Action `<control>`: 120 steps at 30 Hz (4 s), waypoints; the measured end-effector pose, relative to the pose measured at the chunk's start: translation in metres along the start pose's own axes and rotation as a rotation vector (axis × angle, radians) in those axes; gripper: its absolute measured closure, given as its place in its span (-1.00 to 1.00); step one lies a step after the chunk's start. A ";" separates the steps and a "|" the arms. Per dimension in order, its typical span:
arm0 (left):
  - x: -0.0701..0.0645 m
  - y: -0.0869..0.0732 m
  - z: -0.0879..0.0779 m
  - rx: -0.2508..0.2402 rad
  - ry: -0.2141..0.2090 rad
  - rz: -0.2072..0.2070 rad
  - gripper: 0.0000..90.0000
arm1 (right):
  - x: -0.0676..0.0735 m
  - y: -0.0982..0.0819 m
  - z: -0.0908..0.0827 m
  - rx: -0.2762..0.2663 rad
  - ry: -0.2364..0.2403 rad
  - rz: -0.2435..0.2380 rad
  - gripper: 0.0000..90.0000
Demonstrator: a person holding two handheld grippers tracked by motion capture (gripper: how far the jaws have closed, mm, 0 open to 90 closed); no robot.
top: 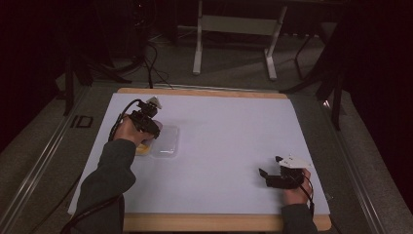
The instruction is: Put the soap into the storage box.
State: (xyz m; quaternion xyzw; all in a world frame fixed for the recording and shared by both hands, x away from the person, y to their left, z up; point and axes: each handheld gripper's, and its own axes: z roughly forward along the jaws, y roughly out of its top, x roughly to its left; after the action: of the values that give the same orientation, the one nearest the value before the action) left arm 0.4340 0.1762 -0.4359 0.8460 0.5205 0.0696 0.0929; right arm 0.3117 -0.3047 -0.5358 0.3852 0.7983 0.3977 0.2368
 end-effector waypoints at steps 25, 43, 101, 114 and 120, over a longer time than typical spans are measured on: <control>0.028 -0.007 0.005 0.000 0.027 -0.114 0.11 | 0.000 0.000 0.000 0.001 0.000 -0.005 -0.66; 0.040 -0.013 0.010 0.003 0.029 -0.194 0.11 | 0.000 0.000 0.000 0.002 0.001 -0.006 -0.66; 0.046 -0.019 0.049 0.078 0.030 -0.282 0.11 | 0.001 0.000 0.000 0.003 -0.001 -0.007 -0.66; 0.048 -0.021 0.050 0.052 -0.001 -0.297 0.06 | 0.001 0.000 0.000 0.006 0.000 -0.009 -0.66; 0.050 -0.022 0.045 0.038 -0.016 -0.303 -0.09 | 0.001 0.000 0.001 0.007 0.000 -0.009 -0.66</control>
State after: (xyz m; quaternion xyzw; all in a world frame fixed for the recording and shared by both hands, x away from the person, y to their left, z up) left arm 0.4466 0.2266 -0.4837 0.7600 0.6425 0.0380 0.0903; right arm 0.3117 -0.3036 -0.5360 0.3827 0.8014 0.3938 0.2372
